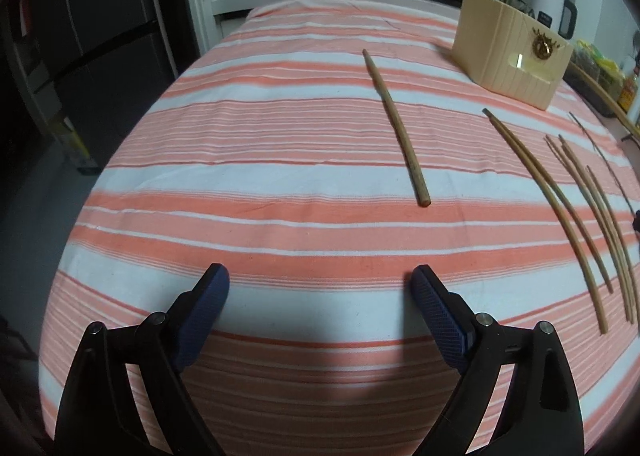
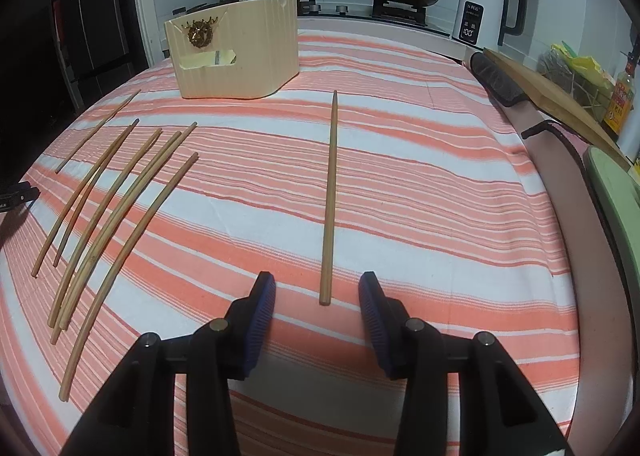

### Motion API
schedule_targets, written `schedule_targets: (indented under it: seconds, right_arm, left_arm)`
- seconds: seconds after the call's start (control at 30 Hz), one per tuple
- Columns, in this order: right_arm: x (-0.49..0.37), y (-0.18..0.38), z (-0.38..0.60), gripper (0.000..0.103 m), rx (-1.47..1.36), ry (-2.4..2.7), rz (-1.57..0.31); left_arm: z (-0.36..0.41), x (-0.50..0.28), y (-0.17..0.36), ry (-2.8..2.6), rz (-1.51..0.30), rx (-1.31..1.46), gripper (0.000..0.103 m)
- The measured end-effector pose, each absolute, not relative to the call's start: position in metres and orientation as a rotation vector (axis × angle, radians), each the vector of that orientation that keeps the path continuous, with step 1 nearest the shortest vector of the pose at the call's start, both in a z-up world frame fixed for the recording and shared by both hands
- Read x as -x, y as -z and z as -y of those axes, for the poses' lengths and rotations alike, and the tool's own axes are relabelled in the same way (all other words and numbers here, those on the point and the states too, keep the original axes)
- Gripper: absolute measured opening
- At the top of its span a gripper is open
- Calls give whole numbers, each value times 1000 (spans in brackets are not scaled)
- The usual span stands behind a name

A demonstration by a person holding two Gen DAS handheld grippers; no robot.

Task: Organize utensils

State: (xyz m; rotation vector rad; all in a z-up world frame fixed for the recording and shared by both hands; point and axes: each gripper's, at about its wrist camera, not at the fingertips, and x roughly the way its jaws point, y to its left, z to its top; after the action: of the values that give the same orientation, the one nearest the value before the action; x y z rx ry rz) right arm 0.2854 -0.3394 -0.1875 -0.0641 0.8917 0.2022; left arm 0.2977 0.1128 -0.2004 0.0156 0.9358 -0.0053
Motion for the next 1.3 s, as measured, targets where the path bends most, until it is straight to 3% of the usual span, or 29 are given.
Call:
schedule_targets:
  seconds: [0.27, 0.37, 0.4, 0.5, 0.57, 0.6, 0.83, 1.3]
  right_arm:
    - [-283, 187, 339, 45, 79, -192, -890]
    - [-281, 187, 340, 45, 74, -190, -890]
    - [-281, 187, 339, 45, 75, -189, -892]
    - [-281, 187, 337, 41, 82, -180, -890]
    - [-281, 187, 337, 12, 72, -155, -888]
    - [-282, 187, 338, 7, 68, -143, -889]
    - [-275, 165, 339, 6, 41, -129, -841]
    - [-252, 52, 316, 6, 50, -177, -610]
  left_arm:
    - [-68, -321, 197, 80, -905, -73, 72]
    - [-67, -328, 196, 87, -900, -44, 56]
    - [-65, -329, 197, 86, -895, -41, 49]
    - [-58, -328, 195, 99, -882, -67, 5]
    - [-58, -325, 194, 97, -875, -69, 4]
    - [-60, -325, 192, 102, -868, -56, 4]
    - [-71, -310, 156, 179, -799, 38, 4]
    - [-54, -286, 64, 273, -616, 59, 4]
